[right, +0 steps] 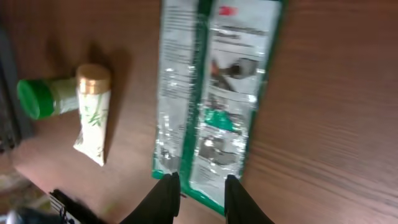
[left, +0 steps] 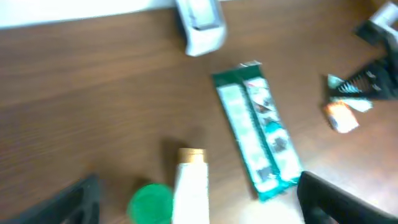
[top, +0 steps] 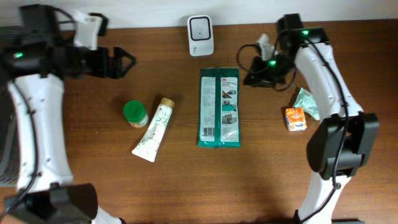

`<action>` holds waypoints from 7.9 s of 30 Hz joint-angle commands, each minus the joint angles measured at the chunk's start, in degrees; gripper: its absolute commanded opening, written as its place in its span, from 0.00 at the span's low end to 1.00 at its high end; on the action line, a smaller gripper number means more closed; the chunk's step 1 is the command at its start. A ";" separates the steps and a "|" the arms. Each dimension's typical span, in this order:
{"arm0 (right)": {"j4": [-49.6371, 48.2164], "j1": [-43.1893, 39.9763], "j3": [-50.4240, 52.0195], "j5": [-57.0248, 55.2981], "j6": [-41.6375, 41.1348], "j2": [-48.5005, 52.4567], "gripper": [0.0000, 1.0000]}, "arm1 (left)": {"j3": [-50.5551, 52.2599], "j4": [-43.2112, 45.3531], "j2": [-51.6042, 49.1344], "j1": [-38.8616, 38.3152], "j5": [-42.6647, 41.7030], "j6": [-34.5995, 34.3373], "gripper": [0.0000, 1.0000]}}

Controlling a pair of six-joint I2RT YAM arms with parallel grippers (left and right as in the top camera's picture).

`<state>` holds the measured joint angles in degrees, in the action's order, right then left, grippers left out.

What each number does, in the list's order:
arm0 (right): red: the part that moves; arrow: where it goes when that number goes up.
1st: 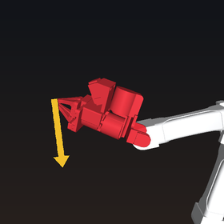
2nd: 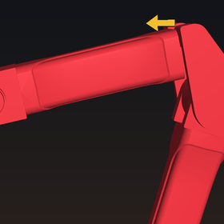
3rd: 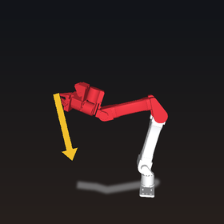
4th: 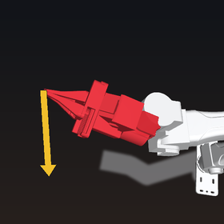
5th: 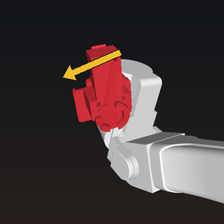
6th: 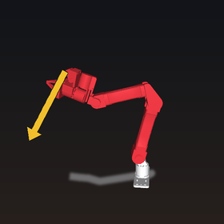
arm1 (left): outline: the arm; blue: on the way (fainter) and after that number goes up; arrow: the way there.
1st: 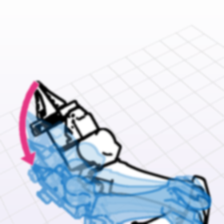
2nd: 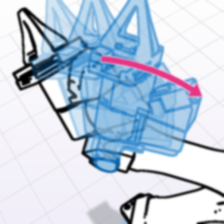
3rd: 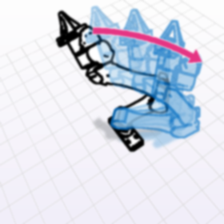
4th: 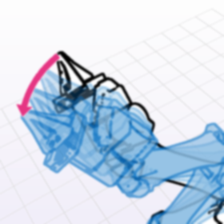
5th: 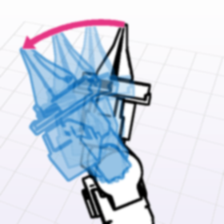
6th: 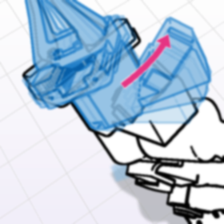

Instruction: Scan the item barcode

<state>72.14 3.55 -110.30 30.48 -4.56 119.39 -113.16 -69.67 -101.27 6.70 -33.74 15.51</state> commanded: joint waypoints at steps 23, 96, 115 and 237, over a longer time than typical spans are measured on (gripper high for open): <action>-12.52 -0.94 17.16 -2.23 -4.98 0.02 0.17 | -0.07 13.99 -39.30 -27.17 1.88 -21.14 0.00; -24.72 -2.45 31.47 8.92 -20.00 -41.53 0.04 | -5.11 0.98 -10.58 -3.54 35.23 -17.18 0.99; -54.21 21.94 -11.21 -55.12 32.41 6.27 0.04 | -5.11 0.98 -10.58 -3.54 35.23 -17.18 0.99; -44.81 38.21 13.29 -10.19 -33.31 13.79 0.51 | -5.11 0.98 -10.58 -3.54 35.04 -17.20 0.99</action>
<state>28.95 40.99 -97.27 21.06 -44.51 131.11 -118.08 -68.79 -112.18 3.25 1.10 -2.33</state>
